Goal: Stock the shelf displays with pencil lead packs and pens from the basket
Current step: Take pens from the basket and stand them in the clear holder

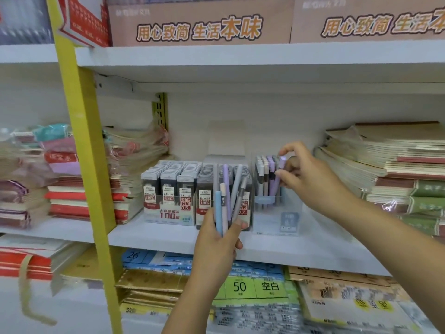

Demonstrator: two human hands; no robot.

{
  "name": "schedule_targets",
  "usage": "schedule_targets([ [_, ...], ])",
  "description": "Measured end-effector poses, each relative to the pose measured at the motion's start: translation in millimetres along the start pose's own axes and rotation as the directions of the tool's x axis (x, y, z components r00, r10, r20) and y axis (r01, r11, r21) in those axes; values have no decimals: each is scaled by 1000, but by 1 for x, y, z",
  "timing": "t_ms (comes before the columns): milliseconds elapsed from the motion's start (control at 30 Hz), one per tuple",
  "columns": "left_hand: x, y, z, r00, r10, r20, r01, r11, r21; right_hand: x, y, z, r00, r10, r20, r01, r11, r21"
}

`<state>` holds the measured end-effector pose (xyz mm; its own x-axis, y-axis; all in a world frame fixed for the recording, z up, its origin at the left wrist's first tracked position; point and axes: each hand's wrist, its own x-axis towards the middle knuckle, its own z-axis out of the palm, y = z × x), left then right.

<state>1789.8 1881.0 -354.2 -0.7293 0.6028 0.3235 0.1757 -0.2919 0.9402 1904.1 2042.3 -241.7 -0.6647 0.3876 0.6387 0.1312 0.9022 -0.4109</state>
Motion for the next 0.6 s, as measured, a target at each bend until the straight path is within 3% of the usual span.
schedule_targets([
  [233,-2,0,1,999,-12,36,14,999,-45,6,6,3,996,-24,-85,16,995,-99],
  [600,-6,9,-4,997,-68,46,73,992,-101,-1,-1,12,996,-23,-88,-7,945,-327],
])
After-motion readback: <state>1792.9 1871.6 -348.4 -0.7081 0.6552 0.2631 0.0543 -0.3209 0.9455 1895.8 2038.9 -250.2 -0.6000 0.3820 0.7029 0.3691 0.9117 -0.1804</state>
